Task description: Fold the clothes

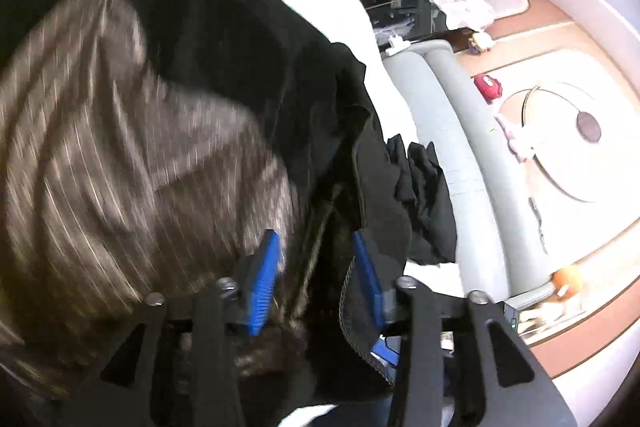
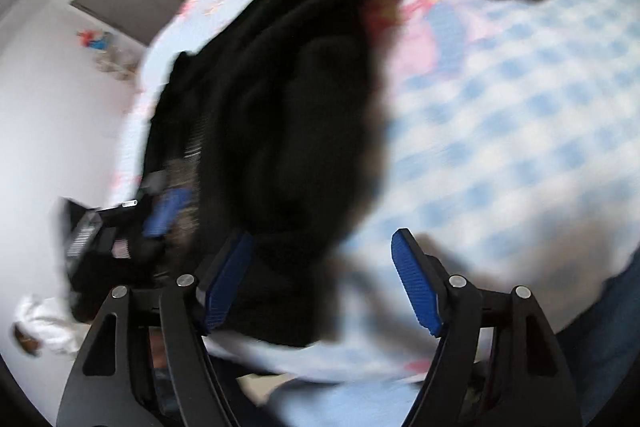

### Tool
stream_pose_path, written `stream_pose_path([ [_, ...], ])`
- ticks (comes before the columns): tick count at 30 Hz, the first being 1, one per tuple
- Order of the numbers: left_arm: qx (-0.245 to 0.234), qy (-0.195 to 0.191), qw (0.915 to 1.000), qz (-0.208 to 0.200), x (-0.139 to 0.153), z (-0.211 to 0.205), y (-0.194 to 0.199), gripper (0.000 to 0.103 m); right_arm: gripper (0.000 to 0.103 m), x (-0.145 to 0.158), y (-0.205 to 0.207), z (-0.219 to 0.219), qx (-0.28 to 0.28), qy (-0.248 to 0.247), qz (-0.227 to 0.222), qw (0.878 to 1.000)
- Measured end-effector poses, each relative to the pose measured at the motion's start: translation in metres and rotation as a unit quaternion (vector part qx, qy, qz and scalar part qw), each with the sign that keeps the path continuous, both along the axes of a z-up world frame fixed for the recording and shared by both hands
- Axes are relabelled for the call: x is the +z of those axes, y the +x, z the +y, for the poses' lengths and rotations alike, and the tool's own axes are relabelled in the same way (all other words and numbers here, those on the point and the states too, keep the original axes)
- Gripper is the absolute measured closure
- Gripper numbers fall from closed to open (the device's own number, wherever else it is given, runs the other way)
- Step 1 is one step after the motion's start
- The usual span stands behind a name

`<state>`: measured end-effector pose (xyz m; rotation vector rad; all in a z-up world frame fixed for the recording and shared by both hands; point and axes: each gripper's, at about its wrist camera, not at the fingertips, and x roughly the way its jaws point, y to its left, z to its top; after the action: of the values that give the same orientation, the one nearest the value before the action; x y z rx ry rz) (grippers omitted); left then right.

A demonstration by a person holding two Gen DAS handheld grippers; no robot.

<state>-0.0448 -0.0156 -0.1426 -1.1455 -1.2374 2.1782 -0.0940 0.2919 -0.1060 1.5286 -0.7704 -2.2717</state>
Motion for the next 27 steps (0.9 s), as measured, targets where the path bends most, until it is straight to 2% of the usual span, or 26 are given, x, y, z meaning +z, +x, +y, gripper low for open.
stream_pose_path([
  [3,-0.024,-0.057,0.998,-0.016,-0.003,0.03,-0.005,0.059,0.029,0.002,-0.006,0.0,-0.008,0.028,0.0,1.0],
  [5,-0.016,-0.089,0.9959,0.002,0.005,0.043,-0.005,0.061,0.029,0.002,-0.01,0.003,-0.019,0.044,-0.004,0.999],
  [6,0.005,-0.101,0.9946,0.02,0.011,0.04,0.002,0.061,0.029,0.003,-0.012,0.004,-0.024,0.052,-0.006,0.998],
  [8,0.015,-0.107,0.9935,0.036,0.019,0.04,0.007,0.061,0.029,0.004,-0.016,0.008,-0.035,0.067,-0.011,0.997],
  [11,0.002,-0.114,0.993,0.029,0.016,0.05,0.002,0.059,0.028,0.003,-0.022,0.01,-0.039,0.068,-0.011,0.997],
  [12,-0.004,-0.111,0.9937,0.02,0.011,0.051,0.0,0.058,0.028,0.003,-0.025,0.008,-0.036,0.061,-0.008,0.997],
  [15,-0.039,-0.03,0.9988,-0.006,-0.006,0.055,-0.008,0.052,0.028,0.006,-0.034,-0.005,-0.009,0.037,0.005,0.999],
  [17,-0.042,0.009,0.999,0.013,-0.002,0.052,-0.005,0.05,0.027,0.007,-0.04,-0.014,0.011,0.023,0.012,1.0],
  [19,-0.059,0.047,0.9967,0.031,0.004,0.049,-0.003,0.041,0.025,0.0,-0.039,-0.028,0.033,0.024,0.011,0.999],
  [20,-0.07,0.057,0.9953,0.034,0.006,0.051,-0.005,0.036,0.025,-0.007,-0.036,-0.037,0.044,0.03,0.007,0.999],
  [21,-0.077,0.04,0.9959,0.029,0.006,0.056,-0.007,0.034,0.024,-0.014,-0.033,-0.045,0.055,0.035,0.002,0.998],
  [22,-0.076,0.006,0.9969,0.019,0.007,0.061,-0.007,0.045,0.024,-0.02,-0.031,-0.054,0.066,0.04,-0.001,0.997],
  [23,-0.074,-0.029,0.9968,0.009,0.007,0.066,-0.008,0.063,0.024,-0.026,-0.035,-0.062,0.077,0.039,-0.002,0.996],
  [24,-0.073,-0.063,0.9953,0.0,0.007,0.072,-0.009,0.103,0.024,-0.032,-0.039,-0.07,0.088,0.039,-0.003,0.995],
  [25,-0.07,-0.077,0.9946,0.006,0.013,0.074,-0.007,0.103,0.024,-0.032,-0.041,-0.071,0.09,0.044,-0.002,0.995],
  [27,-0.059,-0.069,0.9945,0.052,0.038,0.073,0.003,0.103,0.024,-0.027,-0.046,-0.066,0.088,0.04,0.0,0.995],
])
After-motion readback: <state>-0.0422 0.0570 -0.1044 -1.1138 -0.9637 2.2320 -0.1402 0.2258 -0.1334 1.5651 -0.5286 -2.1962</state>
